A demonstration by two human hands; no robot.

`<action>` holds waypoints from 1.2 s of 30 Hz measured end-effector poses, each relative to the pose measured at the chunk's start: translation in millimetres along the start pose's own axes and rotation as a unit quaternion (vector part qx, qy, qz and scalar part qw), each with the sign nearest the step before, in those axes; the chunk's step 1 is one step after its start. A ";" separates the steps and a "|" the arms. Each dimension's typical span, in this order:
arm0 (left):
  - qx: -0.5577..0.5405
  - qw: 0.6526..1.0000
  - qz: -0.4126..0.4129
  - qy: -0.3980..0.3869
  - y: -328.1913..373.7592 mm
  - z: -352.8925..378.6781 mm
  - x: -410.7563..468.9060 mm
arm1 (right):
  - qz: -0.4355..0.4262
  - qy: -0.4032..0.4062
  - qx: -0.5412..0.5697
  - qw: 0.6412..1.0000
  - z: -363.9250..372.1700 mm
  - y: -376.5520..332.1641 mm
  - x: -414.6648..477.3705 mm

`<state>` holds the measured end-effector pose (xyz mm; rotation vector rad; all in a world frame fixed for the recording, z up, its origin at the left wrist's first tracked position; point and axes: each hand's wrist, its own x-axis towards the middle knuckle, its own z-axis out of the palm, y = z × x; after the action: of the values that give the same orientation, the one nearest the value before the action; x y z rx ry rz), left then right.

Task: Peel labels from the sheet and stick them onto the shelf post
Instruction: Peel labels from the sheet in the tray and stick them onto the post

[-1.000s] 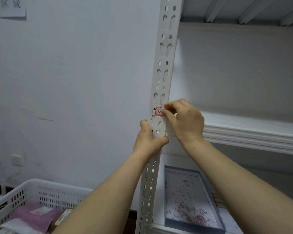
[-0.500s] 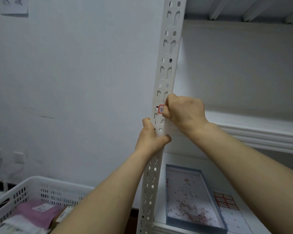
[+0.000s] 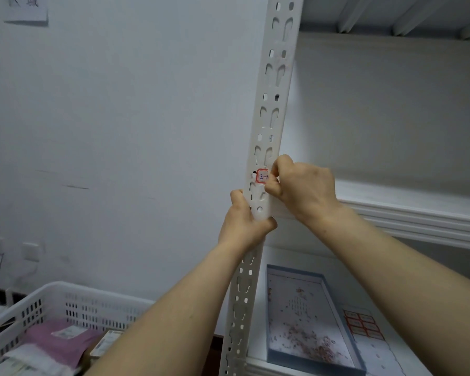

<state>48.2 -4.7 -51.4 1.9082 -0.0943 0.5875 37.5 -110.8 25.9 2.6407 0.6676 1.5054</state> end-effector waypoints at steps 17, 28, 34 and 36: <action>0.002 1.000 -0.013 -0.011 5.2 -1.3 -0.5 | 0.120 -0.053 0.297 0.946 -8.6 10.5 -11.8; 0.002 1.000 -0.001 -0.010 1.5 -1.3 1.0 | 0.048 -0.060 0.031 0.997 -11.2 -4.7 5.7; 0.007 1.000 -0.001 -0.012 0.6 -1.7 0.6 | 0.010 -0.036 -0.055 0.998 -19.0 -15.9 6.2; 0.011 1.000 0.002 -0.011 0.0 -1.3 0.9 | -0.036 0.015 -0.056 0.998 -21.4 -15.6 1.6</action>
<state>48.5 -3.4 -50.6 1.9356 -0.1050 0.5723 15.1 -99.9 34.9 2.4900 0.6511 1.5177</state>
